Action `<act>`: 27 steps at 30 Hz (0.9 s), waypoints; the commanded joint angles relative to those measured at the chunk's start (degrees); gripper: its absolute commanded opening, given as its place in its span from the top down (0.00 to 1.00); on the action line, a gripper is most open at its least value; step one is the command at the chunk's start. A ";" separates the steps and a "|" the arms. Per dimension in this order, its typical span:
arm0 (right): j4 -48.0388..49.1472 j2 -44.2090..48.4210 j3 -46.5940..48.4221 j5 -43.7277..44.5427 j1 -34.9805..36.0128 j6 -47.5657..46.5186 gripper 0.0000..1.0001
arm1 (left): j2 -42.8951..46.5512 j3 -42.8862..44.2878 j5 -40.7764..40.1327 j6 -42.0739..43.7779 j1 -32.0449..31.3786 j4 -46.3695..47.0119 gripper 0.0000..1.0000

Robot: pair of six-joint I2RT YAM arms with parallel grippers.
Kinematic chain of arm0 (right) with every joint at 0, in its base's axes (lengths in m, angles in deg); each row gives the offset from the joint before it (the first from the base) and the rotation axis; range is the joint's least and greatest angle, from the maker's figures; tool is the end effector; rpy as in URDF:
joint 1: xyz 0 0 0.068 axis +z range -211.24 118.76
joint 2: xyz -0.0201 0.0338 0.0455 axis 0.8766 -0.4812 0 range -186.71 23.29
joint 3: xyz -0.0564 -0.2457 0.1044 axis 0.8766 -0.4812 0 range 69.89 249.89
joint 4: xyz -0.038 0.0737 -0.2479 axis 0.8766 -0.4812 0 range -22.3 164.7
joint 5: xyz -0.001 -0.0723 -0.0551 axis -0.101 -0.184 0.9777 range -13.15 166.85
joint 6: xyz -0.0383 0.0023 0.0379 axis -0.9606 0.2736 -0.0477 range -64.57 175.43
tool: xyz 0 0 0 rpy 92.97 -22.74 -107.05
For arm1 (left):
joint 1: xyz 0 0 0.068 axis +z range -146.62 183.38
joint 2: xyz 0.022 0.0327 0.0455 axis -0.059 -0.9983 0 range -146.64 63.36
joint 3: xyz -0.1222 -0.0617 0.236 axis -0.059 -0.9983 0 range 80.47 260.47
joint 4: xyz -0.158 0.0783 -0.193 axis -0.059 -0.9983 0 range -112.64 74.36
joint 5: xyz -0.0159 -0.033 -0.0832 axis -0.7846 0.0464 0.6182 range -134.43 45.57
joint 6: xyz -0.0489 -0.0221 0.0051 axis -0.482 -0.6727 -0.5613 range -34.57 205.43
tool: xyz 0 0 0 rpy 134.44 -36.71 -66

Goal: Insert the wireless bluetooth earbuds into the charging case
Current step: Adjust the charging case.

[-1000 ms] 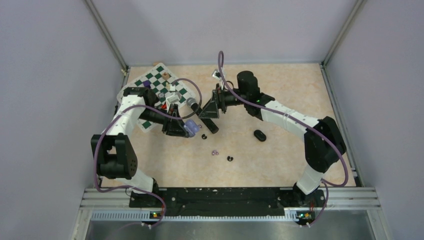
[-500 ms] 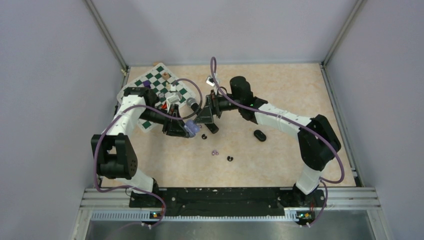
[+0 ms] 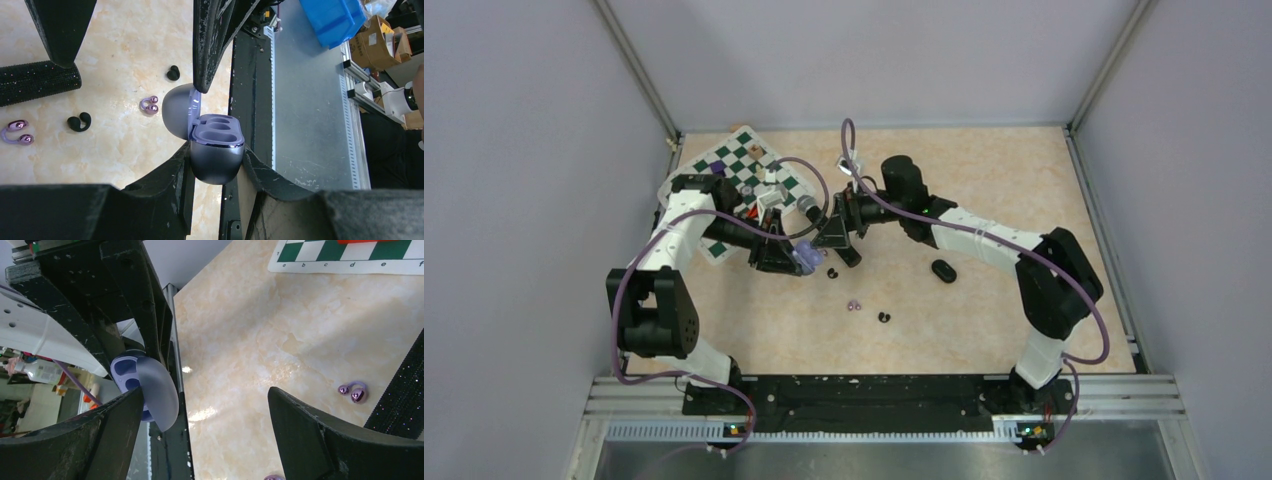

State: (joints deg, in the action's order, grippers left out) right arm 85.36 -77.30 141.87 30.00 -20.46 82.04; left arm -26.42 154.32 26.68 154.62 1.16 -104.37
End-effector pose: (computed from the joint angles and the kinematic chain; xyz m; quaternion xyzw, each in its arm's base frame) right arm 0.2904 0.2847 0.2781 -0.3235 0.7077 0.5669 0.2706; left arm 0.2480 -0.0432 0.2853 0.4107 0.6985 -0.5382 0.2316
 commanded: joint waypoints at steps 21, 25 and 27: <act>-8.37 5.14 2.83 -11.96 -3.89 -10.11 0.06 | 0.59 0.05 1.49 1.55 0.00 -2.19 1.00; -12.90 2.43 -0.41 -10.98 -5.03 -18.13 0.14 | 1.70 0.00 1.14 1.82 0.52 -2.24 1.00; -17.34 0.08 -0.59 -10.18 -4.90 -22.61 0.21 | 2.16 -0.06 1.13 1.98 0.84 -2.24 1.00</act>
State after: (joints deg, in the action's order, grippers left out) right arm 75.94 -74.44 142.75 19.86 -24.94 70.04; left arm -26.40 154.23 26.47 154.66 1.38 -104.28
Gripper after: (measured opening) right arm 0.847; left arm 0.373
